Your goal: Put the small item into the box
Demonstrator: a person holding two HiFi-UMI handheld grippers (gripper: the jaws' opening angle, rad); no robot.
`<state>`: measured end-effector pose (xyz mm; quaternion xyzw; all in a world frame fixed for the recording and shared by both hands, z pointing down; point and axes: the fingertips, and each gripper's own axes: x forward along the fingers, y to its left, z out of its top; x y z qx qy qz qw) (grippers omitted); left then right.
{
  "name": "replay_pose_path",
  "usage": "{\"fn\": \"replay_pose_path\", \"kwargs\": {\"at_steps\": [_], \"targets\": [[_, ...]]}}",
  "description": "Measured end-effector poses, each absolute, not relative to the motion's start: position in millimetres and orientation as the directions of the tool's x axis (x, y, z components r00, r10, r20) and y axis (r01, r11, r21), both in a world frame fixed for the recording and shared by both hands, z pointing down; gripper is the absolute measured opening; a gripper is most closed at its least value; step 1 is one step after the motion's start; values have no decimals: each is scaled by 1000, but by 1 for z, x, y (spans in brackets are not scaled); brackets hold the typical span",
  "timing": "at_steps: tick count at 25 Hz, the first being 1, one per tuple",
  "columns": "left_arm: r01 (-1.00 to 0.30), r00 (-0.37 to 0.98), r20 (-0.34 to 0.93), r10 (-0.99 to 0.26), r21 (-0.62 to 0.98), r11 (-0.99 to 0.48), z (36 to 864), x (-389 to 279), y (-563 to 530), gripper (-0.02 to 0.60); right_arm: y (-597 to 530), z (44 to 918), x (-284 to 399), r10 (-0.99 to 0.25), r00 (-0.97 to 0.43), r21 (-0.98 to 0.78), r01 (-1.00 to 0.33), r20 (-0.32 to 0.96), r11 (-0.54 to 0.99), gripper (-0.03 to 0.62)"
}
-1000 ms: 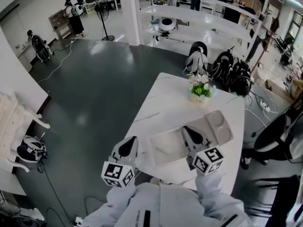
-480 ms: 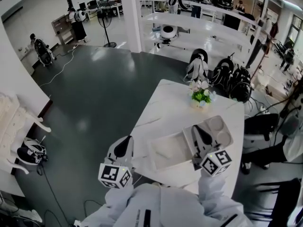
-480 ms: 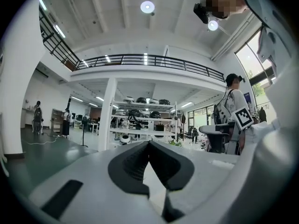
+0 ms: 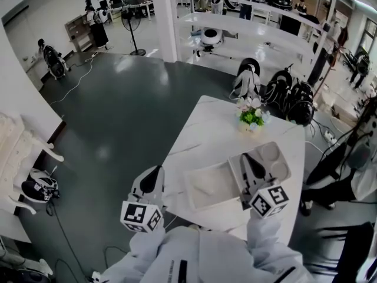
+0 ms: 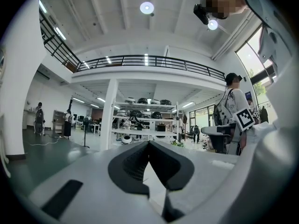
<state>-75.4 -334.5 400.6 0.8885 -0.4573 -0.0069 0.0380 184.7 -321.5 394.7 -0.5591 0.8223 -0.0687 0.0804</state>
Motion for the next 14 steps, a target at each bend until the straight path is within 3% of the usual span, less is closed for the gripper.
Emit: {"fn": "replay_pose_path", "kwargs": {"at_steps": [14], "targets": [[-819,573,33,-819,71,-570,407,-79,-336,-2,-322,405,189,-942,-336,-162,-928,-18,335,-8]]}}
